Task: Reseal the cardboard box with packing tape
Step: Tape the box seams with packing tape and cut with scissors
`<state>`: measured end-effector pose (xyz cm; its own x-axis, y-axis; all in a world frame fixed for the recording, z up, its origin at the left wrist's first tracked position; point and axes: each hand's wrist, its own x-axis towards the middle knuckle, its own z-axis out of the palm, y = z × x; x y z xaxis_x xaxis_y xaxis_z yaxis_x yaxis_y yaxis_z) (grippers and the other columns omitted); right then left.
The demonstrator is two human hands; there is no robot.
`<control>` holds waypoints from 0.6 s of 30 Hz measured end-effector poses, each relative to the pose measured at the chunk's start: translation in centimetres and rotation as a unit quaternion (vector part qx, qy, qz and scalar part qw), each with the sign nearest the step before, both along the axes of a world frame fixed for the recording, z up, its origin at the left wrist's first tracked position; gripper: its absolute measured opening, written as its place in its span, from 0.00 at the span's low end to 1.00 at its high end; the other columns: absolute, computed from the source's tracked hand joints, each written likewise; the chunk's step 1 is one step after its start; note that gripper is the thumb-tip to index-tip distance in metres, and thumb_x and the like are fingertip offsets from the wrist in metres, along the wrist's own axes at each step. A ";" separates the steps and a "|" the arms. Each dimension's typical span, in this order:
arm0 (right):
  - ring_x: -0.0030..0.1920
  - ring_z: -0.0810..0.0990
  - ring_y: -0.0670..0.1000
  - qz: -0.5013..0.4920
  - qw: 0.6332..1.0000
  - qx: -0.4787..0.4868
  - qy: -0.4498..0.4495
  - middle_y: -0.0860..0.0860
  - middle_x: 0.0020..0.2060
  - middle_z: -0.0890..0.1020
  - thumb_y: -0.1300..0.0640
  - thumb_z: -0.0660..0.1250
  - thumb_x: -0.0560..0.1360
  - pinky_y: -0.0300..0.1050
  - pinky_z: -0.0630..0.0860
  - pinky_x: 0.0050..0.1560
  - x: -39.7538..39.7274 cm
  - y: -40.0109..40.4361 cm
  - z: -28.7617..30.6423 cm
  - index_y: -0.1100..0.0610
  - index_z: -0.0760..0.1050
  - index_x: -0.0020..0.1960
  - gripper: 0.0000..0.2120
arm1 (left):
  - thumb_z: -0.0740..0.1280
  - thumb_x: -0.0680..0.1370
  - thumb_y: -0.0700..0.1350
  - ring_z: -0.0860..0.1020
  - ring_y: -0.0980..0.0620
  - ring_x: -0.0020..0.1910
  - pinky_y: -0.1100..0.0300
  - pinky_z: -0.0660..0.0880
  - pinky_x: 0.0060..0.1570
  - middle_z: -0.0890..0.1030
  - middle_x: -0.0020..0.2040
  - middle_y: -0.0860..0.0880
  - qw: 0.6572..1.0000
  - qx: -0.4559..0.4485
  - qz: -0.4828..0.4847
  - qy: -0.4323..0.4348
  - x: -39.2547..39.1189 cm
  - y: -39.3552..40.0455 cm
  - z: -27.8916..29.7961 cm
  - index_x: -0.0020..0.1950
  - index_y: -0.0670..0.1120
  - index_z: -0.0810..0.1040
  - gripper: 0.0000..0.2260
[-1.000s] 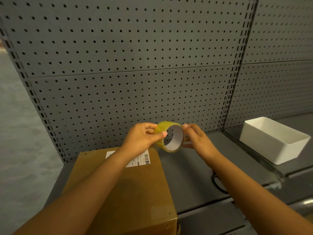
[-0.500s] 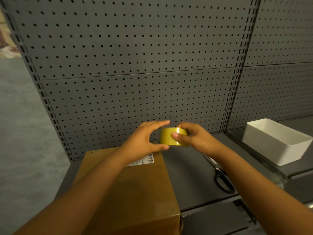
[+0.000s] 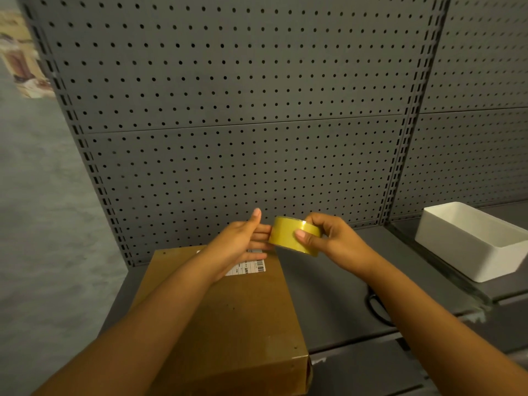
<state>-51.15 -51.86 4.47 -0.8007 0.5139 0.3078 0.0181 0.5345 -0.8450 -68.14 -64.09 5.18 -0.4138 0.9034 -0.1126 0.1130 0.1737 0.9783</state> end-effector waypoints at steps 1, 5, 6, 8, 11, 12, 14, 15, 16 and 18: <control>0.36 0.73 0.47 -0.003 1.000 0.001 -0.001 0.50 0.34 0.74 0.54 0.68 0.76 0.45 0.71 0.40 0.0 0.0 -0.1 0.58 0.74 0.42 0.09 | 0.54 0.81 0.56 0.82 0.52 0.52 0.55 0.79 0.55 0.83 0.53 0.46 1.000 -0.002 -0.001 0.011 -0.1 -0.1 0.0 0.58 0.46 0.78 0.19; 0.35 0.73 0.45 -0.030 0.999 0.023 -0.009 0.48 0.33 0.74 0.52 0.68 0.76 0.43 0.70 0.38 -0.1 0.1 -0.4 0.54 0.72 0.40 0.09 | 0.61 0.80 0.52 0.81 0.54 0.53 0.58 0.79 0.53 0.82 0.54 0.48 0.999 0.015 -0.002 0.041 0.0 -0.4 0.3 0.58 0.46 0.79 0.14; 0.35 0.73 0.46 -0.033 0.999 0.023 -0.008 0.48 0.33 0.74 0.52 0.69 0.76 0.43 0.70 0.38 -0.1 0.1 -0.4 0.54 0.73 0.40 0.09 | 0.63 0.80 0.51 0.81 0.55 0.53 0.59 0.79 0.52 0.82 0.54 0.49 0.998 0.019 -0.002 0.059 0.0 -0.4 0.3 0.59 0.46 0.79 0.13; 0.35 0.73 0.46 -0.042 0.999 0.028 -0.010 0.48 0.33 0.74 0.52 0.69 0.75 0.43 0.70 0.38 -0.1 0.1 -0.5 0.55 0.73 0.41 0.09 | 0.66 0.78 0.50 0.81 0.57 0.52 0.59 0.80 0.51 0.82 0.53 0.50 0.995 0.026 0.005 0.093 0.1 -0.4 0.3 0.58 0.48 0.79 0.11; 0.34 0.73 0.45 -0.048 0.998 0.030 -0.005 0.48 0.33 0.74 0.52 0.69 0.75 0.42 0.70 0.37 -0.2 0.0 -0.5 0.56 0.74 0.42 0.09 | 0.69 0.76 0.50 0.82 0.56 0.50 0.55 0.80 0.52 0.83 0.51 0.50 0.994 0.042 0.023 0.103 0.3 -0.4 0.4 0.53 0.50 0.81 0.08; 0.34 0.73 0.45 -0.045 0.999 0.027 -0.001 0.47 0.33 0.75 0.51 0.70 0.74 0.41 0.70 0.36 -0.3 -0.1 -0.5 0.56 0.74 0.42 0.09 | 0.70 0.75 0.51 0.82 0.56 0.51 0.55 0.80 0.53 0.83 0.51 0.51 0.993 0.044 0.028 0.107 0.4 -0.4 0.5 0.53 0.51 0.80 0.09; 0.34 0.73 0.44 -0.036 0.999 0.024 -0.001 0.47 0.33 0.75 0.51 0.71 0.73 0.40 0.71 0.36 -0.3 -0.3 -0.5 0.54 0.75 0.42 0.08 | 0.70 0.74 0.54 0.81 0.55 0.52 0.56 0.80 0.52 0.81 0.54 0.52 0.992 0.034 0.027 0.121 0.6 -0.4 0.8 0.58 0.51 0.78 0.15; 0.35 0.74 0.45 -0.032 0.999 0.026 -0.004 0.47 0.34 0.75 0.51 0.72 0.72 0.40 0.71 0.37 -0.3 -0.4 -0.5 0.54 0.75 0.42 0.09 | 0.70 0.73 0.56 0.80 0.56 0.52 0.57 0.79 0.51 0.80 0.55 0.52 0.991 0.023 0.021 0.130 0.8 -0.3 0.9 0.61 0.51 0.76 0.18; 0.35 0.74 0.45 -0.029 0.999 0.029 -0.009 0.48 0.34 0.76 0.51 0.73 0.71 0.41 0.72 0.37 -0.3 -0.5 -0.5 0.55 0.75 0.43 0.09 | 0.69 0.72 0.59 0.79 0.56 0.53 0.58 0.79 0.51 0.78 0.57 0.53 0.990 0.010 0.015 0.140 1.0 -0.3 1.1 0.63 0.51 0.74 0.22; 0.37 0.75 0.47 -0.021 0.999 0.035 -0.016 0.49 0.36 0.77 0.50 0.75 0.69 0.43 0.72 0.38 -0.4 -0.8 -0.3 0.55 0.76 0.44 0.11 | 0.70 0.67 0.64 0.77 0.56 0.54 0.58 0.78 0.51 0.76 0.57 0.54 0.985 -0.010 0.011 0.171 1.1 -0.2 1.2 0.65 0.53 0.71 0.30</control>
